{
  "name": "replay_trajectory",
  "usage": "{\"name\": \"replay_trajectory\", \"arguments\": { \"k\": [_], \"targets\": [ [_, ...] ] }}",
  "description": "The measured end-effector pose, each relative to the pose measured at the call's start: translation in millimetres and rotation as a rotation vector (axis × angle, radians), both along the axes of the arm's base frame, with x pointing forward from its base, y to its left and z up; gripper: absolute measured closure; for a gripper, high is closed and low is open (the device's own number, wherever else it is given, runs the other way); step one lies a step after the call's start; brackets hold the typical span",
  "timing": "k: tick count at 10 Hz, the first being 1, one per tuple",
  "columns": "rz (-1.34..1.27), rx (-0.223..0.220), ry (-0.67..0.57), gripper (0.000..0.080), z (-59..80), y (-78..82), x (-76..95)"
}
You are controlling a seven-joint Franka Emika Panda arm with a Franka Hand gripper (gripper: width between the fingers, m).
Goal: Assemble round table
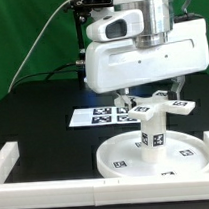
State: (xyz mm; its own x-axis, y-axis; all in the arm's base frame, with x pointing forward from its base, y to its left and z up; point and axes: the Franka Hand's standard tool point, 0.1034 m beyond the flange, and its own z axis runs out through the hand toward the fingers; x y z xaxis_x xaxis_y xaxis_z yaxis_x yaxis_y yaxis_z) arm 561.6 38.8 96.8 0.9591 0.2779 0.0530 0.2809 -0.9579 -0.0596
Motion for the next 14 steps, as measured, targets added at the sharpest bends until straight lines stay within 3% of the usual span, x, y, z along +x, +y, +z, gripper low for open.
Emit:
{"name": "replay_trajectory", "arguments": {
  "k": [1, 4, 14],
  "targets": [
    [-0.01, 0.0, 0.0, 0.0353, 0.2, 0.1, 0.2],
    [-0.152, 0.008, 0.011, 0.0359, 0.0, 0.6, 0.1],
    [-1.279, 0.08, 0.078, 0.0357, 0.4, 0.8, 2.3]
  ]
}}
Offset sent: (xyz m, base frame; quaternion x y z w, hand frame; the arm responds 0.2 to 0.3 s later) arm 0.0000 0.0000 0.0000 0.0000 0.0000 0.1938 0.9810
